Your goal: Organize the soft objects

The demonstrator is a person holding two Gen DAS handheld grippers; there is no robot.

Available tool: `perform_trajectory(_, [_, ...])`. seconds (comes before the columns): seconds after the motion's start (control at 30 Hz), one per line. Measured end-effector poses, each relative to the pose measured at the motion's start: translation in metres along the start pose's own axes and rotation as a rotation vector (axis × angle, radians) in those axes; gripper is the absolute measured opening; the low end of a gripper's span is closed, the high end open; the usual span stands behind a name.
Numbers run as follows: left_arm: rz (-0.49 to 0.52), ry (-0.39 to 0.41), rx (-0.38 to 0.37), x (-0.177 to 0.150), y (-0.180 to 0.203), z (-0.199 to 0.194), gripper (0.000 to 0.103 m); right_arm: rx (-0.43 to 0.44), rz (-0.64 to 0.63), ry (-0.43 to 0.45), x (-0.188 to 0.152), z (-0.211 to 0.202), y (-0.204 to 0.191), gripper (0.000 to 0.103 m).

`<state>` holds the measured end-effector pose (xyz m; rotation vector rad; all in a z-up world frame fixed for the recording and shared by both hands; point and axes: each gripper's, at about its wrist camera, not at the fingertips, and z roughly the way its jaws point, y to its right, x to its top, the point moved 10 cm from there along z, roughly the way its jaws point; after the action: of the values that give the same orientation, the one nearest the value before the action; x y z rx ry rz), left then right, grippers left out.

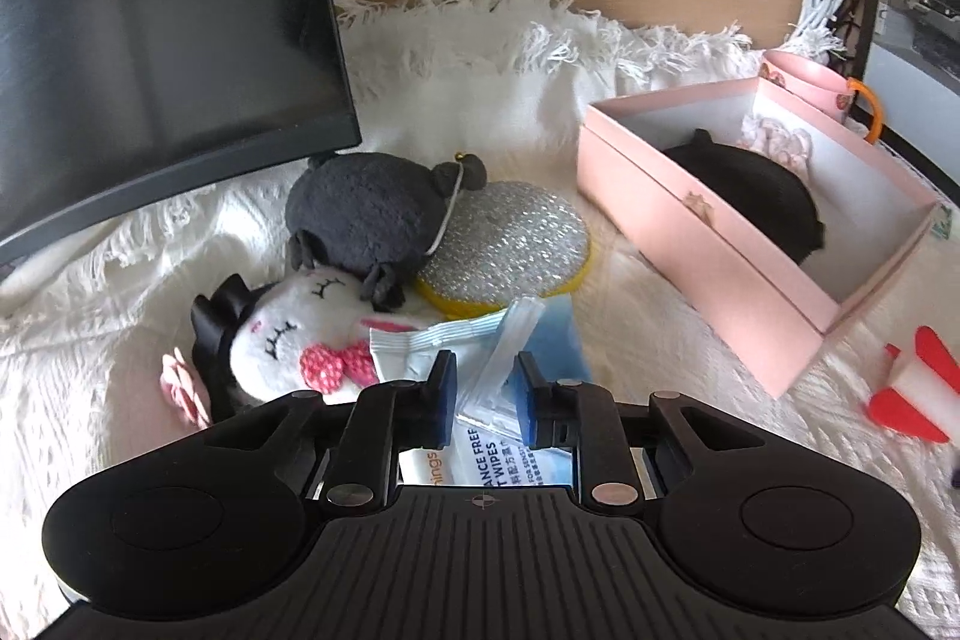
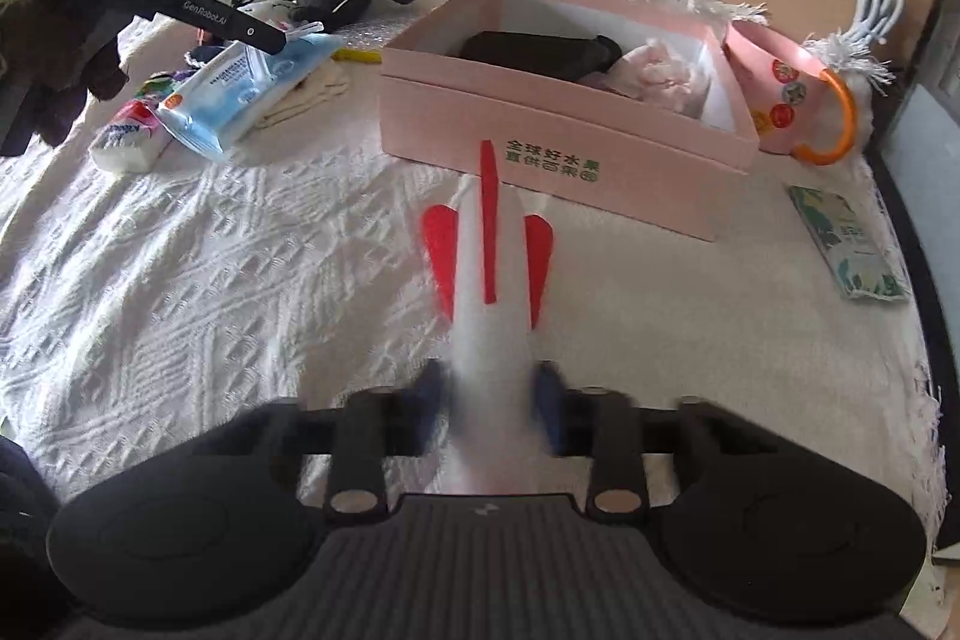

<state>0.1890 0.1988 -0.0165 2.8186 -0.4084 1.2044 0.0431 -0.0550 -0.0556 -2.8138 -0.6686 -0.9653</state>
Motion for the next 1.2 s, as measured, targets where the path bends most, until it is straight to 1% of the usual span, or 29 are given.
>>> perform_trajectory(0.07, [-0.005, 0.000, -0.017, -0.002, 0.004, -0.006, 0.017, 0.009, 0.009, 0.008, 0.004, -0.002, 0.002, 0.027])
perform_trajectory(0.23, [-0.017, -0.008, -0.067, -0.017, 0.024, -0.027, 0.016, 0.022, 0.041, 0.037, 0.014, -0.019, 0.010, 0.027])
perform_trajectory(0.4, [-0.021, 0.008, -0.148, -0.029, 0.056, -0.057, 0.016, -0.002, 0.053, 0.067, 0.016, -0.044, 0.024, 0.027])
perform_trajectory(0.53, [-0.013, 0.000, -0.271, -0.038, 0.098, -0.079, 0.016, -0.059, 0.084, 0.059, 0.007, -0.056, 0.042, 0.027])
perform_trajectory(0.6, [0.013, -0.014, -0.344, -0.041, 0.124, -0.087, 0.016, -0.083, 0.102, 0.057, 0.001, -0.063, 0.051, 0.027])
perform_trajectory(0.7, [0.049, -0.017, -0.430, -0.039, 0.161, -0.094, 0.016, -0.122, 0.121, 0.064, -0.006, -0.077, 0.062, 0.027])
perform_trajectory(0.77, [0.061, -0.006, -0.478, -0.029, 0.179, -0.095, 0.016, -0.145, 0.137, 0.069, -0.011, -0.085, 0.069, 0.027])
perform_trajectory(0.83, [0.067, 0.027, -0.488, -0.010, 0.186, -0.092, 0.016, -0.168, 0.164, 0.073, -0.016, -0.090, 0.077, 0.027])
perform_trajectory(0.93, [0.022, 0.092, -0.476, 0.031, 0.185, -0.082, 0.016, -0.198, 0.203, 0.076, -0.022, -0.095, 0.084, 0.027])
perform_trajectory(1.1, [-0.070, 0.175, -0.436, 0.100, 0.184, -0.051, 0.017, -0.212, 0.212, 0.089, -0.023, -0.100, 0.082, 0.027])
perform_trajectory(1.13, [-0.092, 0.179, -0.439, 0.113, 0.187, -0.042, 0.017, -0.217, 0.210, 0.090, -0.023, -0.100, 0.082, 0.027])
perform_trajectory(1.17, [-0.114, 0.164, -0.442, 0.120, 0.189, -0.030, 0.017, -0.222, 0.210, 0.091, -0.024, -0.102, 0.082, 0.027])
perform_trajectory(1.2, [-0.132, 0.127, -0.431, 0.124, 0.192, -0.015, 0.018, -0.226, 0.213, 0.089, -0.024, -0.102, 0.084, 0.027])
